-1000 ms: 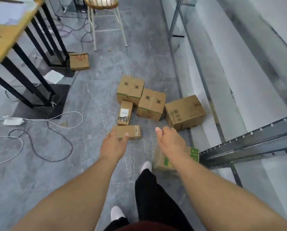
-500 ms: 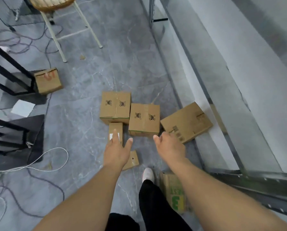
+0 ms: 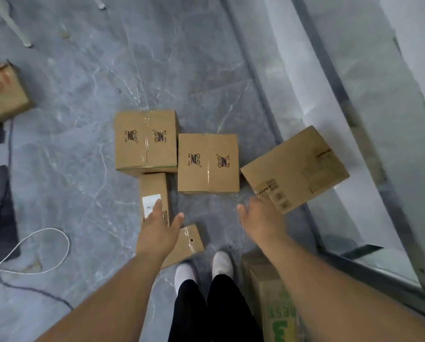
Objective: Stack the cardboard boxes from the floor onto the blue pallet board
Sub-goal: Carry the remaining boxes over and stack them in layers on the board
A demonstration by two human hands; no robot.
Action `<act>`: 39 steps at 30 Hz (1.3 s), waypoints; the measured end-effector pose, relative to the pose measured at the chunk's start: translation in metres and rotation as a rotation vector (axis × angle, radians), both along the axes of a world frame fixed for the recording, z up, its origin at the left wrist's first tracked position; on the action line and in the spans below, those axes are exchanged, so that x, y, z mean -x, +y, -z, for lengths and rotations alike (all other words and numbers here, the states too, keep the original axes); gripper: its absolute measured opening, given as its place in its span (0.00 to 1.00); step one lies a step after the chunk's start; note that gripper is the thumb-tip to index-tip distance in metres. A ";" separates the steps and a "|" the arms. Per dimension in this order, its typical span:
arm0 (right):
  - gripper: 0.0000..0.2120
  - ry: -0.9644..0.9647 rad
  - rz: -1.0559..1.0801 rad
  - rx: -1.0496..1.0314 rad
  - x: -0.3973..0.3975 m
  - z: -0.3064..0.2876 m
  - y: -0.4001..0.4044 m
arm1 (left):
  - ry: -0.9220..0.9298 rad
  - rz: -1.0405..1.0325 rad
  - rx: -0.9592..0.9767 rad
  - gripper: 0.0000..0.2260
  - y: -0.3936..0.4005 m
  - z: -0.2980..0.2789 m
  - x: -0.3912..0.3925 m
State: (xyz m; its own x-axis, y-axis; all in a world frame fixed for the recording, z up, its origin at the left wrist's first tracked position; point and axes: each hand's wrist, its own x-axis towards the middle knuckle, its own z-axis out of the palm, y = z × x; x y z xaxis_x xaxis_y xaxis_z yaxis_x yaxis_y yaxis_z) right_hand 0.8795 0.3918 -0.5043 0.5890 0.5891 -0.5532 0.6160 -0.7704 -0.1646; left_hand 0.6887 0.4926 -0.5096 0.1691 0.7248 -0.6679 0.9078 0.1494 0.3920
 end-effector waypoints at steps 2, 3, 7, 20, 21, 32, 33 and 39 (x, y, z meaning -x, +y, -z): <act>0.21 0.003 0.006 0.043 -0.006 0.036 0.008 | 0.015 0.038 0.014 0.32 0.013 0.040 -0.004; 0.21 0.002 0.003 0.047 -0.009 0.054 0.013 | 0.021 0.063 0.013 0.32 0.020 0.060 -0.006; 0.19 0.032 -0.006 0.059 -0.021 0.132 0.031 | 0.028 0.123 -0.024 0.30 0.046 0.140 -0.019; 0.21 0.158 0.358 0.173 -0.046 0.273 0.078 | -0.051 -0.124 0.153 0.24 0.086 0.281 -0.060; 0.20 0.162 0.373 0.166 -0.044 0.274 0.077 | -0.071 -0.164 0.170 0.23 0.085 0.283 -0.060; 0.16 0.185 0.474 0.128 -0.008 0.161 0.042 | -0.119 -0.303 0.246 0.17 0.046 0.170 -0.027; 0.16 0.174 0.465 0.123 -0.004 0.144 0.040 | -0.127 -0.319 0.246 0.16 0.041 0.153 -0.023; 0.15 0.202 0.495 0.021 0.022 0.041 0.020 | -0.224 -0.417 0.274 0.17 0.017 0.048 0.008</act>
State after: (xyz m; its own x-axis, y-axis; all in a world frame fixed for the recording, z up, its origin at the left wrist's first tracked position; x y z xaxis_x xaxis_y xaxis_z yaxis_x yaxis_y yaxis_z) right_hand 0.8578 0.4120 -0.5457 0.6742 0.2554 -0.6930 0.1362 -0.9652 -0.2232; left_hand 0.6807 0.5098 -0.5575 0.0642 0.5655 -0.8222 0.6484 0.6027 0.4651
